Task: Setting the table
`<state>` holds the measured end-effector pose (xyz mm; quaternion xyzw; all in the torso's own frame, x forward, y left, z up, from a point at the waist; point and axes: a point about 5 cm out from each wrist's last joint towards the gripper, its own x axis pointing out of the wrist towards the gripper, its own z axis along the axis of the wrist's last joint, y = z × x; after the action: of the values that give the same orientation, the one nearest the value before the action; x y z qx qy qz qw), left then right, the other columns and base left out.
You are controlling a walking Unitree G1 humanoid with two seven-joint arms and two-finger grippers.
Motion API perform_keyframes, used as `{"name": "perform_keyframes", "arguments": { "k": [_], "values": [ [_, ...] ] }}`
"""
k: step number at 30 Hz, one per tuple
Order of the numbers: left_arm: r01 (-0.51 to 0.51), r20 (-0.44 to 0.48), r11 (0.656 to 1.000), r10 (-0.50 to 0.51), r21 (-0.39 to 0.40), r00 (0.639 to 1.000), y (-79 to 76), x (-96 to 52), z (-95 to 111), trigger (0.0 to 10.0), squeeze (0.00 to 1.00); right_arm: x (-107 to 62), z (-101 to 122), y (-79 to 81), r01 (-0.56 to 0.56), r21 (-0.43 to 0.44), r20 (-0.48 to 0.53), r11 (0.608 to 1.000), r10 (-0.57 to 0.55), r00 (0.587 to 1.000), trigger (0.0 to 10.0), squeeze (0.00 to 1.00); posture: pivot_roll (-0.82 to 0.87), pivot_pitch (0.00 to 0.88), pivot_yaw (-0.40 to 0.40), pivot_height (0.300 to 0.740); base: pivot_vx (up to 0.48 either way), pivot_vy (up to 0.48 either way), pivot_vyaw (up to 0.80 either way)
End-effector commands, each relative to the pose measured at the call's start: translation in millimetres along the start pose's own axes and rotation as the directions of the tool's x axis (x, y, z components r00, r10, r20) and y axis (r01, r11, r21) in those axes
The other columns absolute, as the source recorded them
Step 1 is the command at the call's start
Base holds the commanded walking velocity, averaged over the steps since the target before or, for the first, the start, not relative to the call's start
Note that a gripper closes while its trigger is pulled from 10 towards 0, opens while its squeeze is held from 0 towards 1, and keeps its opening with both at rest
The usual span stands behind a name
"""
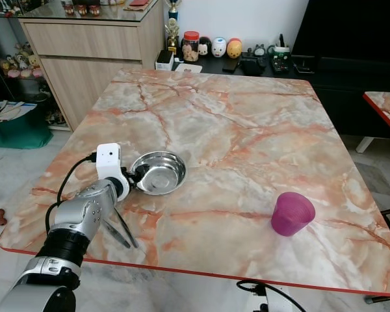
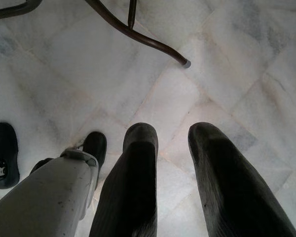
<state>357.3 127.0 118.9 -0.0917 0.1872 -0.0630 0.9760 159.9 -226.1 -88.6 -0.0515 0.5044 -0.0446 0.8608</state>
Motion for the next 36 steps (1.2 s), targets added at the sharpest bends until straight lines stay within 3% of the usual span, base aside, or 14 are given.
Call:
{"name": "perform_keyframes", "arguments": {
  "k": [1,12,14,15,17,18,19,21,22,25,36],
  "values": [
    [0.003,-0.005,1.0,-0.003,0.019,1.0,-2.2,-0.7,-1.7,10.0,0.0,-0.2,1.2,-3.4,0.006,0.001,0.008,1.0,-0.006,1.0,10.0,0.0,0.1,0.0,-0.043,0.74,0.0,0.0,0.0],
    [-0.001,-0.006,0.999,0.001,0.033,1.0,-4.6,-0.5,-5.4,10.0,0.0,-0.3,0.7,-3.5,0.004,0.002,0.008,1.0,-0.004,1.0,10.0,0.0,0.09,0.0,-0.04,0.74,0.0,0.0,0.0],
    [-0.002,-0.006,1.0,0.002,0.031,1.0,-4.6,-0.6,-5.7,5.3,0.0,-0.3,0.7,-3.5,0.003,0.002,0.007,1.0,-0.003,1.0,10.0,0.0,0.09,0.0,-0.04,0.74,0.0,0.0,0.0],
    [-0.002,-0.007,1.0,0.002,0.031,1.0,-4.7,-0.7,-5.9,3.7,0.0,-0.3,0.7,-3.5,0.003,0.002,0.007,1.0,-0.003,1.0,10.0,0.0,0.1,0.0,-0.041,0.74,0.0,0.0,0.0],
    [-0.001,-0.008,1.0,0.001,0.03,1.0,-4.9,-0.9,-6.3,2.2,0.0,-0.3,0.6,-3.6,0.002,0.001,0.007,1.0,-0.002,1.0,10.0,0.0,0.1,0.0,-0.041,0.74,0.0,0.0,0.0],
    [0.0,-0.008,1.0,0.001,0.03,1.0,-4.9,-1.0,-6.3,2.2,0.0,-0.3,0.6,-3.6,0.002,0.0,0.007,1.0,-0.002,1.0,10.0,0.0,0.1,0.0,-0.041,0.74,0.0,0.0,0.0],
    [0.0,-0.008,1.0,0.0,0.029,1.0,-4.9,-1.0,-6.4,1.3,0.0,-0.3,0.6,-3.6,0.002,0.0,0.007,1.0,-0.002,1.0,10.0,0.0,0.1,0.0,-0.041,0.74,0.0,0.0,0.0],
    [0.0,-0.008,1.0,0.0,0.029,1.0,-4.8,-1.1,-6.5,1.3,0.0,-0.3,0.6,-3.5,0.002,0.001,0.007,1.0,-0.002,1.0,10.0,0.0,0.1,0.0,-0.041,0.74,0.0,0.0,0.0],
    [0.0,-0.008,1.0,0.0,0.028,1.0,-4.8,-1.2,-6.5,0.6,0.0,-0.3,0.6,-3.5,0.002,0.0,0.007,1.0,-0.002,1.0,10.0,0.0,0.1,0.0,-0.041,0.74,0.0,0.0,0.0],
    [0.001,-0.008,1.0,-0.001,0.03,1.0,-4.8,-1.2,-6.5,0.0,0.0,-0.3,0.6,-3.5,0.001,0.001,0.006,1.0,-0.001,1.0,10.0,0.0,0.1,0.0,-0.041,0.74,0.0,0.0,0.0],
    [0.001,-0.006,1.0,-0.001,0.028,1.0,-4.2,-1.6,-6.2,0.0,0.0,-0.3,0.6,-3.6,0.0,0.0,0.006,1.0,0.0,1.0,10.0,0.0,0.1,0.0,-0.041,0.74,0.0,0.0,0.0]
  ]
}}
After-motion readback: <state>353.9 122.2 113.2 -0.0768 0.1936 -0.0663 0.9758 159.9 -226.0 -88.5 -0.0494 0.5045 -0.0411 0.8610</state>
